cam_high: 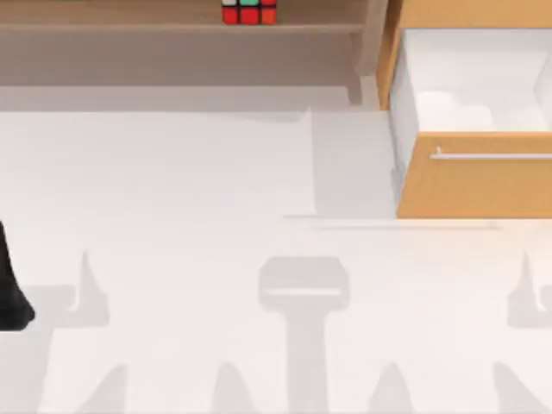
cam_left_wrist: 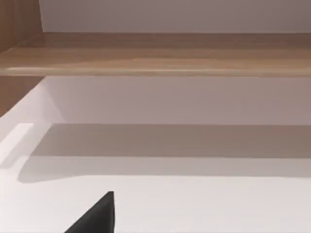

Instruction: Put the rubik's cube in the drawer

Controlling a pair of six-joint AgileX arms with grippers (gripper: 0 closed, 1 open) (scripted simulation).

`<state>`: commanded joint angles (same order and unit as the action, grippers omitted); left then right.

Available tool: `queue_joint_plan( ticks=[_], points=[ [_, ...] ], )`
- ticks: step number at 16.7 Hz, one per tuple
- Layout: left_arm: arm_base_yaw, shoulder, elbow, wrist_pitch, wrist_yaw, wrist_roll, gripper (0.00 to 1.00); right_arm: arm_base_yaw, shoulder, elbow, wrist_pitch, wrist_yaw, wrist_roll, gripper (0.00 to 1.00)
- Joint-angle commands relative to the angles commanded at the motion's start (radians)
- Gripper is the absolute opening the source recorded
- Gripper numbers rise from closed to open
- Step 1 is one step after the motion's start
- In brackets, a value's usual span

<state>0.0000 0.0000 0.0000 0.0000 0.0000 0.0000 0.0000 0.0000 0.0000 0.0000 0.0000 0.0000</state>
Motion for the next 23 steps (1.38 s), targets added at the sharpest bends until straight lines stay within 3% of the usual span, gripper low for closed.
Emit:
queue_joint_plan(
  ticks=[5,9,23],
  points=[
    [0.000,0.000,0.000,0.000,0.000,0.000,1.00,0.028,0.062,0.056,0.028,0.029,0.003,1.00],
    [0.000,0.000,0.000,0.000,0.000,0.000,1.00,0.119,0.292,0.236,0.105,0.121,0.006,1.00],
    [0.000,0.000,0.000,0.000,0.000,0.000,1.00,0.636,1.857,1.216,0.506,0.629,0.010,1.00]
  ],
)
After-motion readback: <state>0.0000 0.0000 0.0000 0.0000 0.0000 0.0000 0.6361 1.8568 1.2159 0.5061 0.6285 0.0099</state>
